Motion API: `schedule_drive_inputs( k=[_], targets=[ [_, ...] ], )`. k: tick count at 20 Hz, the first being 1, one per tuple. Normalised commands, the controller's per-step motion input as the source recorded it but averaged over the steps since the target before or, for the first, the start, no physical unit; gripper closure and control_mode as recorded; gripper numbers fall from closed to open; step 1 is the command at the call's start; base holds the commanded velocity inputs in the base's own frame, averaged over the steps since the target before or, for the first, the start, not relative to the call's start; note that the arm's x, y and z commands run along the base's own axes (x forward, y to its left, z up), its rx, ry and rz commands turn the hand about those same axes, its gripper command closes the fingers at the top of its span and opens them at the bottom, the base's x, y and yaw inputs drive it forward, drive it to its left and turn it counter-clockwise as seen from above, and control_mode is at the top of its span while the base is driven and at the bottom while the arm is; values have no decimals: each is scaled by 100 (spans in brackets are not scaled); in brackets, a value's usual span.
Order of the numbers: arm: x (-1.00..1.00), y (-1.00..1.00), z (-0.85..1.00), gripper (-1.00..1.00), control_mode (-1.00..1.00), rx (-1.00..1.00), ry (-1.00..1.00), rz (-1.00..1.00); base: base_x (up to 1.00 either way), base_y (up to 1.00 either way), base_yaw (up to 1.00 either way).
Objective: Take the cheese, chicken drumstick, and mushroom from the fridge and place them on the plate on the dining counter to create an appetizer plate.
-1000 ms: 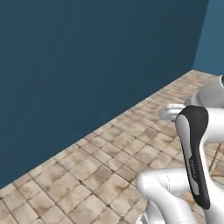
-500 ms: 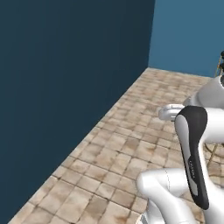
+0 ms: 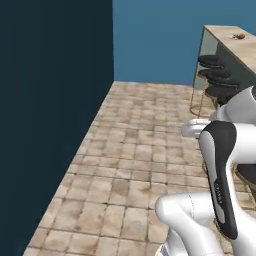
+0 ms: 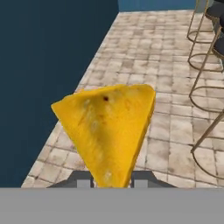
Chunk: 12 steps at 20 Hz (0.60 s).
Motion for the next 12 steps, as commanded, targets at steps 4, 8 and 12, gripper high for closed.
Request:
schedule_drive_inputs(
  k=[4,8,12],
  targets=[
    [0,0,0,100,100,0,0,0,100,14,-49],
    [0,0,0,100,100,0,0,0,100,24,-45],
    [0,0,0,100,100,0,0,0,100,32,-43]
  ],
)
